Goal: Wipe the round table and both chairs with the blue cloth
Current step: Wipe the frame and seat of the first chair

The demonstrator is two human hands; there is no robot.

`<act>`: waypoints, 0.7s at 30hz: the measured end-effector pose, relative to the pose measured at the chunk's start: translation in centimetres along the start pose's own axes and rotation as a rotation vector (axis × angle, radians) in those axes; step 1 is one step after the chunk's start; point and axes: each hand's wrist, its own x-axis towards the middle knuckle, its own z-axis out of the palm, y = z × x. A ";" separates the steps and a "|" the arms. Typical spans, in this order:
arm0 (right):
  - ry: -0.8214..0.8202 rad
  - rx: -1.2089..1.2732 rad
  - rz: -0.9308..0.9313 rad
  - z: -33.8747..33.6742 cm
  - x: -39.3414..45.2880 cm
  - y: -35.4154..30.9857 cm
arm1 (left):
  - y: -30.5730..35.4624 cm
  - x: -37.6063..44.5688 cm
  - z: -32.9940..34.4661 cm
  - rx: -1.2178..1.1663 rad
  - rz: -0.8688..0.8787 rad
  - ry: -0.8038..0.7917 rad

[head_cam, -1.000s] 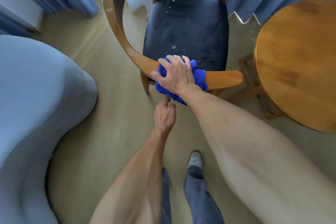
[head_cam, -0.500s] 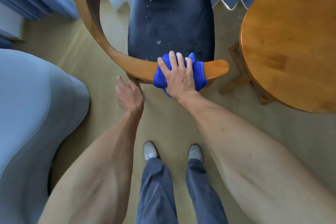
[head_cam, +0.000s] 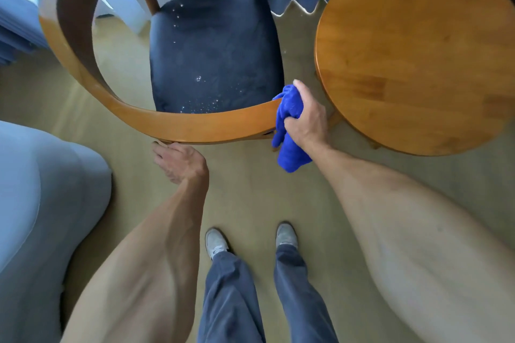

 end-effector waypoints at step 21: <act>-0.697 -0.568 0.284 9.2 5.5 -14.6 | 2.3 9.7 -4.7 -0.022 0.028 0.024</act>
